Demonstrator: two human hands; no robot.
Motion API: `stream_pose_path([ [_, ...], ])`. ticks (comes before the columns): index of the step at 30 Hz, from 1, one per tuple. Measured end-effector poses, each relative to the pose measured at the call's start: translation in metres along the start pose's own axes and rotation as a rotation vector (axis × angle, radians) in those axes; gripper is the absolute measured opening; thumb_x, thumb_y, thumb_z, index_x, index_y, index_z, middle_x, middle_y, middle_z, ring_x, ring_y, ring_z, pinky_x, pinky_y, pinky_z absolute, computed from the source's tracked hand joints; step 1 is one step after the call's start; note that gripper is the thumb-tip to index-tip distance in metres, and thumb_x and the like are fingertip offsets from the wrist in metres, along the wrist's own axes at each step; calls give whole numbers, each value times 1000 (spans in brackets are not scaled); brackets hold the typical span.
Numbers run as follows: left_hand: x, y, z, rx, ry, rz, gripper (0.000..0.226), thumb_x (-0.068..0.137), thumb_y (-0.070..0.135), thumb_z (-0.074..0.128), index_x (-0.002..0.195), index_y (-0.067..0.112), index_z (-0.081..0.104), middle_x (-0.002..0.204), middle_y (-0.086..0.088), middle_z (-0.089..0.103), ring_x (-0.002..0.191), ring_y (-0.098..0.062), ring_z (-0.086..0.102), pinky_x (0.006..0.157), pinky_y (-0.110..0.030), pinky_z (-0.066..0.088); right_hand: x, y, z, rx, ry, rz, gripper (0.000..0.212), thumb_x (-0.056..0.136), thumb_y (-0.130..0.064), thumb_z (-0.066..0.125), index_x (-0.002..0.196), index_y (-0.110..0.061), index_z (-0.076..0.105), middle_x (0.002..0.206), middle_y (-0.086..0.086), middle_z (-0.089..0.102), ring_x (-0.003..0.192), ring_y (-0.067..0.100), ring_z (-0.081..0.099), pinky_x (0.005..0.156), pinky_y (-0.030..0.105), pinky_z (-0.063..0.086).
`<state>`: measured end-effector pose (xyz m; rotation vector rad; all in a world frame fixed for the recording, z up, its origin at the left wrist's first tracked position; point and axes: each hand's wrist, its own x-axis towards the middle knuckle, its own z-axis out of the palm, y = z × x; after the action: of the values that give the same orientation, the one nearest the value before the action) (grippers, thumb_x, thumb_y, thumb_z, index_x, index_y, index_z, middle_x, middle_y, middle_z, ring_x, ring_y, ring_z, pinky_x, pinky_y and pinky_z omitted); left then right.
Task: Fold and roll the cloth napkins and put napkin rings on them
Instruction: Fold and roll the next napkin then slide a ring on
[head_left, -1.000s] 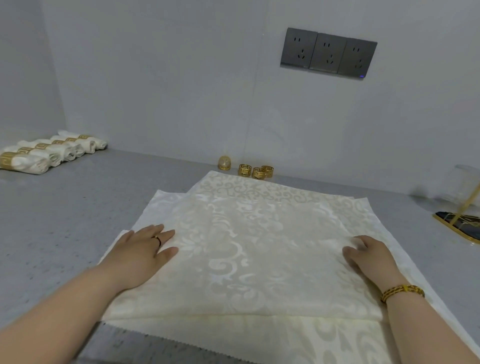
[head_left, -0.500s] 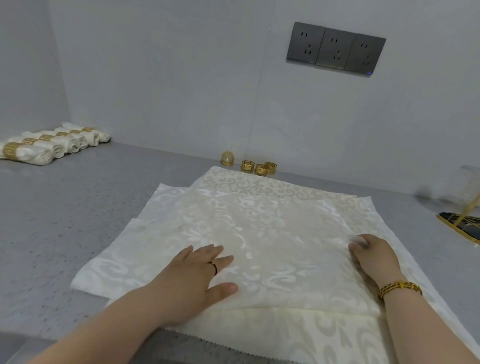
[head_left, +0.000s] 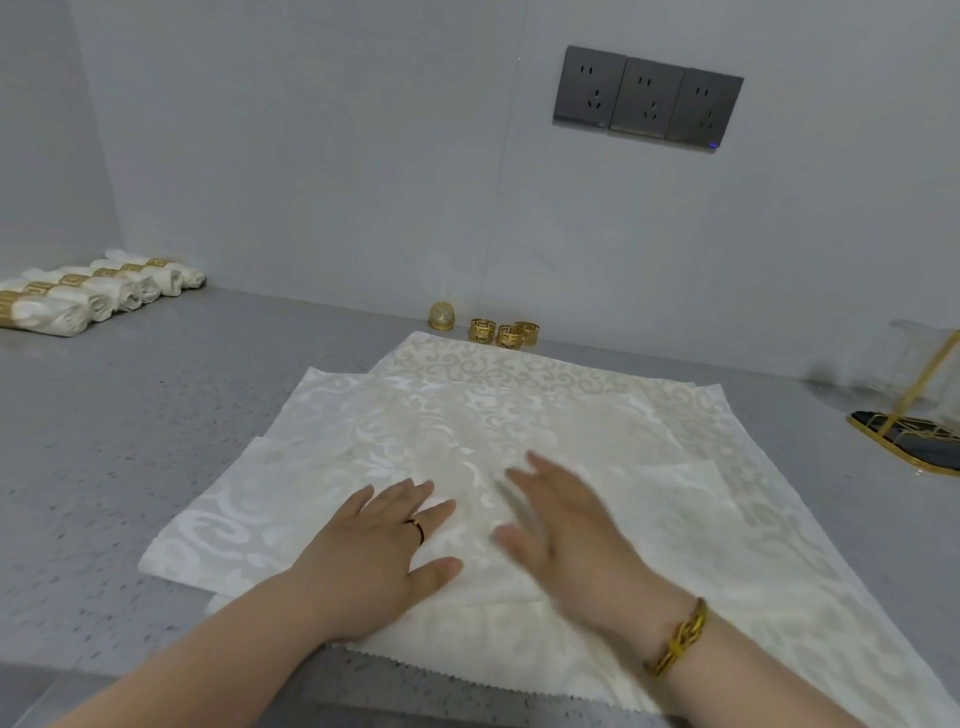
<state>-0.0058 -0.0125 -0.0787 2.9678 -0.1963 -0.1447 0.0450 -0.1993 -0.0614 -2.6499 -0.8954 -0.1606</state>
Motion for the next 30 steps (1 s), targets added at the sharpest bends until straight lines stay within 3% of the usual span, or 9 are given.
stream_pose_path([
  [2, 0, -1, 0, 3, -3, -44, 142, 13, 81, -39, 144, 38, -7, 153, 12, -15, 140, -5, -16, 111, -29, -13, -3, -4, 7, -43, -243, 5, 115, 45, -77, -10, 147, -26, 8, 156, -2, -2, 143, 12, -4, 105, 18, -10],
  [6, -4, -4, -4, -11, -16, -123, 128, 29, 89, -28, 144, 38, -8, 154, 11, -16, 141, -7, -17, 115, -41, -11, 4, 25, 1, -121, -332, 96, 138, 25, -89, -25, 147, -30, 3, 156, -4, -6, 143, 12, -7, 112, 26, -7],
  [8, -5, -10, -7, -21, -7, -165, 130, 27, 90, -26, 145, 37, -7, 154, 11, -16, 141, -9, -17, 115, -44, -10, 8, 41, -7, -140, -342, 180, 112, 53, -89, -11, 147, -28, 1, 156, -4, -7, 143, 13, -7, 114, 28, -6],
  [11, -7, -19, -10, -9, -11, -229, 150, 5, 83, -36, 145, 37, -7, 154, 11, -16, 141, -10, -16, 113, -45, -9, 13, 57, -14, -150, -334, 267, 62, 95, -53, 18, 147, -25, 0, 156, -3, -8, 143, 13, -8, 114, 29, -5],
  [20, -7, -21, -12, -11, -17, -257, 148, 8, 84, -34, 145, 36, -5, 154, 11, -14, 142, -10, -15, 113, -44, -8, 20, 54, -16, -176, -338, 271, 60, 96, -49, 23, 147, -24, 4, 156, -2, -2, 144, 16, -2, 115, 31, 1],
  [22, -6, -21, -14, -24, -36, -250, 123, 39, 93, -16, 146, 34, -3, 155, 10, -11, 142, -12, -12, 114, -44, -7, 28, 51, -26, -187, -379, 270, 57, 96, -46, 30, 146, -21, 16, 155, 1, 11, 142, 21, 12, 115, 33, 14],
  [24, -1, -24, -22, 7, -25, -230, 78, 82, 73, 17, 147, 31, 8, 156, 7, 2, 143, -15, 3, 116, -40, 3, 41, 51, -36, -189, -409, 281, 50, 95, -38, 38, 140, -18, 31, 147, 5, 30, 133, 24, 31, 109, 34, 29],
  [27, 19, -39, -42, -87, 95, -202, 44, 95, 44, 35, 137, 29, 36, 145, 7, 32, 131, -16, 33, 107, -27, 25, 60, 57, -43, -210, -375, 287, 37, 93, -26, 43, 130, -22, 45, 134, 3, 45, 123, 22, 42, 103, 30, 35],
  [30, 40, -59, -52, -57, 159, -243, 36, 96, 29, 41, 132, 27, 41, 139, 7, 38, 127, -15, 38, 100, -22, 30, 74, 66, -42, -185, -359, 292, 19, 90, -18, 47, 104, -26, 56, 111, -5, 55, 109, 16, 46, 96, 24, 34],
])
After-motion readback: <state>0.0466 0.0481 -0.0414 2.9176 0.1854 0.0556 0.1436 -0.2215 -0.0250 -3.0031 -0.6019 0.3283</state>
